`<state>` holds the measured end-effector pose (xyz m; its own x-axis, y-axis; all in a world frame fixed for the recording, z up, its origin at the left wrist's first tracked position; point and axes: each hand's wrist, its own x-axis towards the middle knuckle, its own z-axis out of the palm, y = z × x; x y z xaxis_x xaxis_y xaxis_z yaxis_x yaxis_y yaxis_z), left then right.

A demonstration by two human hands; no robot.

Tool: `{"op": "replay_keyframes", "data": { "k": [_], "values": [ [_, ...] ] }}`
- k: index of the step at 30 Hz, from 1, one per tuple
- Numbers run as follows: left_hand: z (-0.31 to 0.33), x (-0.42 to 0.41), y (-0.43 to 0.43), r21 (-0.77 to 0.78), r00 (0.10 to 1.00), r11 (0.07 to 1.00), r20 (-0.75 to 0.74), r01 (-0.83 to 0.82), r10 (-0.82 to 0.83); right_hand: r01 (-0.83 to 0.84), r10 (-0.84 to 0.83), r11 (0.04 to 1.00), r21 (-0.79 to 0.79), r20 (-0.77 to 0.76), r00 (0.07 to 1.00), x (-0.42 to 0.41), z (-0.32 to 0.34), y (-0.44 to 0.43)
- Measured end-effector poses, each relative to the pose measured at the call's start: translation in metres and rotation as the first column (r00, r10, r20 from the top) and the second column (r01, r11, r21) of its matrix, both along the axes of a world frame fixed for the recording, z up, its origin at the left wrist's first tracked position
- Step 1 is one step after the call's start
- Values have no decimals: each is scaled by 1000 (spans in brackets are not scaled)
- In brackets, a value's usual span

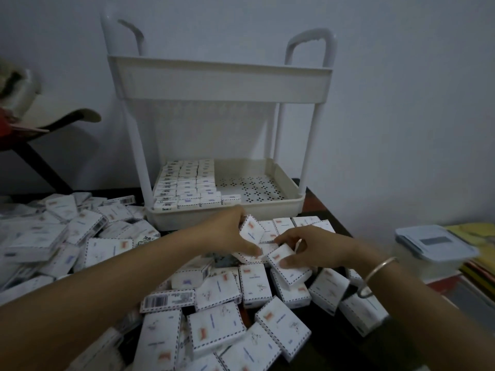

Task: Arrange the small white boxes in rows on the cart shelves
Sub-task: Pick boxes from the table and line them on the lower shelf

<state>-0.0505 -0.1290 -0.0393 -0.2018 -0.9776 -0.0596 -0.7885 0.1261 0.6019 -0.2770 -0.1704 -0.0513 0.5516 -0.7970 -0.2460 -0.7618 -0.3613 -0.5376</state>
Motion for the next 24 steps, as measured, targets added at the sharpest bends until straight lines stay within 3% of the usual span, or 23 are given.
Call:
{"op": "replay_keyframes", "data": {
  "k": [4,8,15,20,24],
  "values": [
    [4,10,-5,-56,992,998,-127,1,-8,11,-18,997,71,97,995,3,2,-3],
    [6,19,-18,-138,993,990,-118,-34,18,78,-118,984,158,261,958,6,4,-11],
    [11,47,-53,-68,966,983,-209,-169,152,64,-152,980,191,492,857,22,12,-37],
    [29,70,-80,-316,956,902,-116,-292,269,85,-184,980,181,642,744,42,24,-65],
    [40,78,-101,-280,894,887,-372,-367,252,185,-197,978,97,729,656,68,34,-96]
  ]
}}
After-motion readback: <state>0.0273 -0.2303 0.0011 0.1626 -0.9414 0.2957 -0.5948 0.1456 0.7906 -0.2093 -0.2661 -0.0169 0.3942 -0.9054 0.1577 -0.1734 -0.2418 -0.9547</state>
